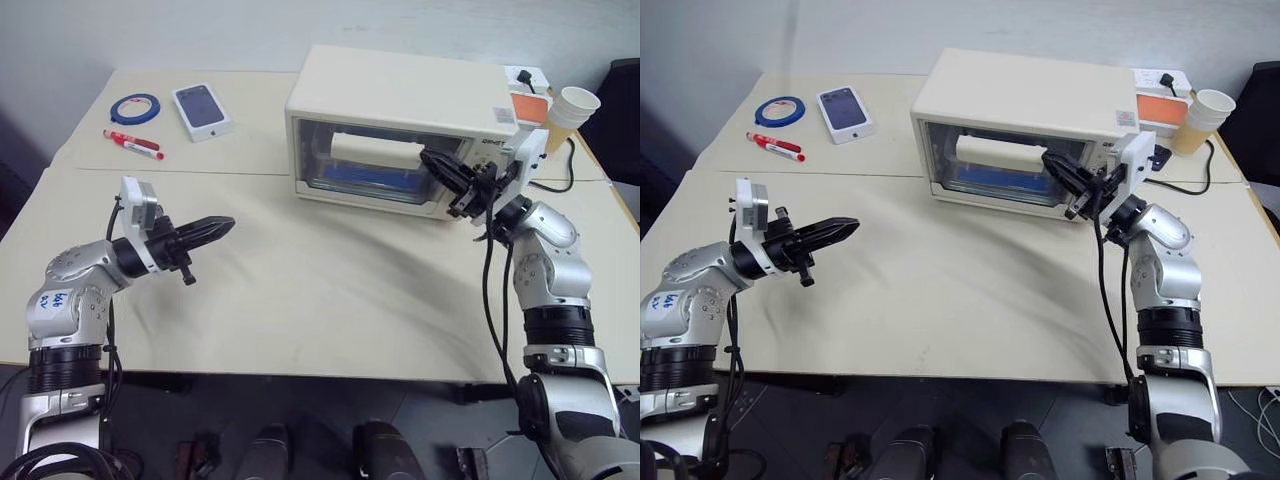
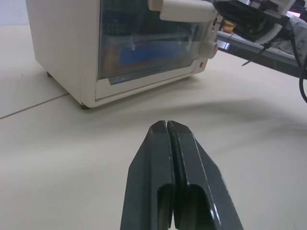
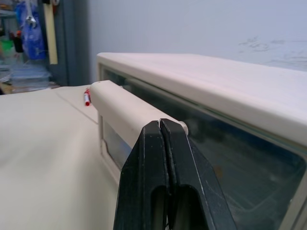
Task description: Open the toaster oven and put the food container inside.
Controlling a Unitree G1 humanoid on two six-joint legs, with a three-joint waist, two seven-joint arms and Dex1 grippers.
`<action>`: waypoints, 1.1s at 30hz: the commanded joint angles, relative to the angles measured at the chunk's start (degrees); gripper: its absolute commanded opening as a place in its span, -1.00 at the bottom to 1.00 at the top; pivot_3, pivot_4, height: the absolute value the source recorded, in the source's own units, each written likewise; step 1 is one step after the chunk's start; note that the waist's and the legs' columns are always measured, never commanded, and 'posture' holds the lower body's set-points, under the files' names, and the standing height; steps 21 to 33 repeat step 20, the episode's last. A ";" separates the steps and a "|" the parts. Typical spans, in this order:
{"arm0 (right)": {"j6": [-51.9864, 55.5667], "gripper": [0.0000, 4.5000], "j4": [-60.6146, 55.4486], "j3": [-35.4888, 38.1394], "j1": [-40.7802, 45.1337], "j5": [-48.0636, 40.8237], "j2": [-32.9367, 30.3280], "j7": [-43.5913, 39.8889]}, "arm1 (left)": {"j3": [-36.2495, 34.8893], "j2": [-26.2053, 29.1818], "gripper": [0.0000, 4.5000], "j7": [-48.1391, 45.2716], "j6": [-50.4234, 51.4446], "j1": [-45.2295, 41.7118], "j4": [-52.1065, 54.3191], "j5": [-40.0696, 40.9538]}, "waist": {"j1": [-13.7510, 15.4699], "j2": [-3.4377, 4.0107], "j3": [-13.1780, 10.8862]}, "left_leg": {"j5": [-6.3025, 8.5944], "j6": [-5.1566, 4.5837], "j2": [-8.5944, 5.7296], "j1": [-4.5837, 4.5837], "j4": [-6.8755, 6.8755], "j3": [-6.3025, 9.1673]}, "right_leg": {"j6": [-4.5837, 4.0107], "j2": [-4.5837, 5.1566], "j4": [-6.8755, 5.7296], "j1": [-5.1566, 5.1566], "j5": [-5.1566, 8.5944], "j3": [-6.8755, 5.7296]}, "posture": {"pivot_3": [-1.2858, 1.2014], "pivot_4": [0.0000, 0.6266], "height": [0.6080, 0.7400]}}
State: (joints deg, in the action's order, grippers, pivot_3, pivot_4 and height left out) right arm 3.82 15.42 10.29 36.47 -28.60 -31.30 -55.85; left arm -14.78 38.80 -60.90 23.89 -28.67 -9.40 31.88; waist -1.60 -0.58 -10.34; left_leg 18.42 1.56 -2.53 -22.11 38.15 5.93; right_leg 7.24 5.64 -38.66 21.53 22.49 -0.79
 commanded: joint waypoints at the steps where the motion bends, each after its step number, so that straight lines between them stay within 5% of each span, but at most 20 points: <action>1: 2.72 -0.77 -10.08 3.52 -8.32 -3.35 -4.16 -3.11 | -1.84 2.04 -0.91 -0.32 -2.01 1.31 0.50 -0.54 | -0.04 0.00 0.00 | 0.00 0.00 -0.02 -0.01 -0.04 -0.02 | 0.00 0.01 0.01 0.00 0.00 0.01 | 0.03 -0.52 1.00; 11: -0.39 0.47 -30.02 7.98 -38.31 -2.84 -9.51 -8.64 | -4.24 6.92 0.16 -4.52 -8.41 13.72 1.37 -2.62 | -0.01 0.09 0.00 | 0.00 0.00 0.13 0.10 -0.06 -0.17 | 0.00 -0.04 0.10 0.00 0.00 0.19 | 0.03 -0.52 1.00; 15: -3.20 0.95 -29.52 7.52 -41.50 -1.22 -8.09 -7.16 | -4.62 6.32 0.57 -3.48 -15.22 19.65 4.79 -5.32 | 0.09 0.09 0.00 | 0.01 -0.02 0.09 0.13 -0.08 -0.20 | 0.00 0.06 0.25 -0.06 0.00 0.28 | 0.03 -0.52 1.00; 33: -4.10 0.98 -28.56 6.91 -41.09 -0.97 -7.43 -5.96 | -3.95 5.53 0.57 0.55 -19.89 22.81 9.24 -8.82 | 0.26 0.10 0.00 | 0.01 -0.02 0.13 0.14 -0.04 -0.15 | -0.02 0.11 0.33 -0.13 -0.01 0.42 | 0.03 -0.52 1.00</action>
